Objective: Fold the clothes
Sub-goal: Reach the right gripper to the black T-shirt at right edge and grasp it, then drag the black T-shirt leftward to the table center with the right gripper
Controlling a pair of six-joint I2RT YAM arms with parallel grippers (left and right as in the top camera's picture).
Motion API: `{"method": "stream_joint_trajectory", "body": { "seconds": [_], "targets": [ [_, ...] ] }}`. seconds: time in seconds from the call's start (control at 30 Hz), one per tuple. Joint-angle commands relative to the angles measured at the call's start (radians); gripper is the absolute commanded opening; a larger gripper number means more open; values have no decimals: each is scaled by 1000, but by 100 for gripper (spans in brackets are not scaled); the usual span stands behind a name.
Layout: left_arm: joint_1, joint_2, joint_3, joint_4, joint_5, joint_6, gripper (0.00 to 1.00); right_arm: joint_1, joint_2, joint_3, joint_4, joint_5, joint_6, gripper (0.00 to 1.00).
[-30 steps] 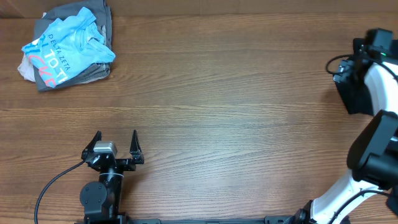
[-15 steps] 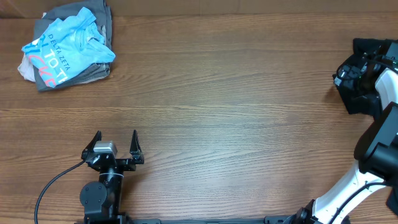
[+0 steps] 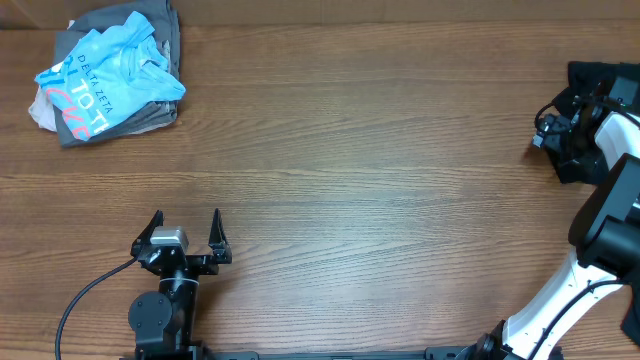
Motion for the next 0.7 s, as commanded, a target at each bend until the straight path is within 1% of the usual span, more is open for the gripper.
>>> {"method": "stream_joint_trajectory", "body": {
  "seconds": [0.0, 0.07, 0.13, 0.23, 0.3, 0.37, 0.43, 0.53, 0.67],
  "targets": [
    [-7, -11, -4, -3, -6, 26, 100, -3, 23, 26, 7, 8, -4, 81],
    [-7, -11, -4, -3, -6, 26, 100, -3, 35, 26, 4, 8, -4, 72],
    [-7, -10, -4, -3, -6, 26, 100, -3, 47, 26, 3, 7, -4, 60],
    [-7, -11, -4, -3, -6, 26, 100, -3, 51, 26, 0, 3, -3, 35],
    [-7, -10, -4, -3, -6, 26, 100, 0, 49, 27, -2, -3, -3, 20],
    [-7, -10, -4, -3, -6, 26, 100, 5, 49, 27, -6, -49, -3, 10],
    [-7, -11, -4, -3, -6, 26, 100, 14, 49, 27, -8, -124, -3, 4],
    [-7, -11, -4, -3, -6, 26, 100, 49, 49, 27, -10, -225, 1, 4],
    [-7, -10, -4, -3, -6, 26, 100, 139, 49, 27, -25, -235, 2, 4]
  ]
}}
